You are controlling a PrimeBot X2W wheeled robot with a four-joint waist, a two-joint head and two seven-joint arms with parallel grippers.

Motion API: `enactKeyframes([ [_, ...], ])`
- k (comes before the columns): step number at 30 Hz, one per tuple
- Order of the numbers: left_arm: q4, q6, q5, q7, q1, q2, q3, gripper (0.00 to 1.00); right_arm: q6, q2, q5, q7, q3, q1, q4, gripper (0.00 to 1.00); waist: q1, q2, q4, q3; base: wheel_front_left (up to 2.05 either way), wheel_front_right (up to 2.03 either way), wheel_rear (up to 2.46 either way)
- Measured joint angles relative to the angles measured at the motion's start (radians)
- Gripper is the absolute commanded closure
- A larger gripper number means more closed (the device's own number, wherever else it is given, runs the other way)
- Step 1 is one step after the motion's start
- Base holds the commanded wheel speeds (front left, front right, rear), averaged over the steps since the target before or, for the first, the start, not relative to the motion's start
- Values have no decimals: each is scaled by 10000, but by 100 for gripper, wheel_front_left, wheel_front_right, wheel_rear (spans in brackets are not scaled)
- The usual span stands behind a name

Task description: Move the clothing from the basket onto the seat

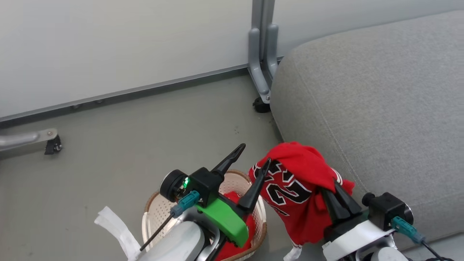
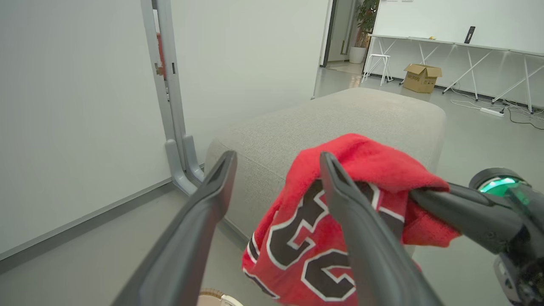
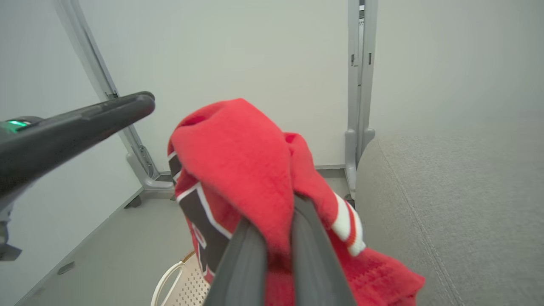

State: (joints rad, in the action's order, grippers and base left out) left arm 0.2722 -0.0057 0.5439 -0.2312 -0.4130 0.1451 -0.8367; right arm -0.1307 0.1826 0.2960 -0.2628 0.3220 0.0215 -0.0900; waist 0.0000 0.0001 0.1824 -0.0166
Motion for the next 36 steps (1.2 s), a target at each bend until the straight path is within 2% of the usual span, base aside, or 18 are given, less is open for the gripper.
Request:
enactKeyframes([
  [16,-188,416,-163,-167,360,721,355,0,-2,-215,-169,2,-1335,-438,424,100,0,0,2478,-793,0,0,0],
  [20,-328,502,-244,-178,372,869,380,0,0,-476,290,2,-1854,-500,621,100,0,0,2926,-1074,0,0,0],
  [24,-433,525,-431,-128,350,894,259,0,0,-489,644,2,-2410,-203,769,100,0,0,3116,-1457,0,0,0],
  [29,-706,510,-673,197,-195,886,79,0,0,-368,1043,0,-3641,1075,1143,100,0,0,3133,-2126,0,0,0],
  [32,-756,431,-892,422,-611,926,-35,0,0,8,1262,2,-4441,2184,1223,100,0,0,3049,-2633,0,0,0],
  [36,-897,318,-1256,727,-1403,1083,-96,0,2,1149,1557,0,-5526,4350,897,100,1,0,2748,-3705,0,0,0],
])
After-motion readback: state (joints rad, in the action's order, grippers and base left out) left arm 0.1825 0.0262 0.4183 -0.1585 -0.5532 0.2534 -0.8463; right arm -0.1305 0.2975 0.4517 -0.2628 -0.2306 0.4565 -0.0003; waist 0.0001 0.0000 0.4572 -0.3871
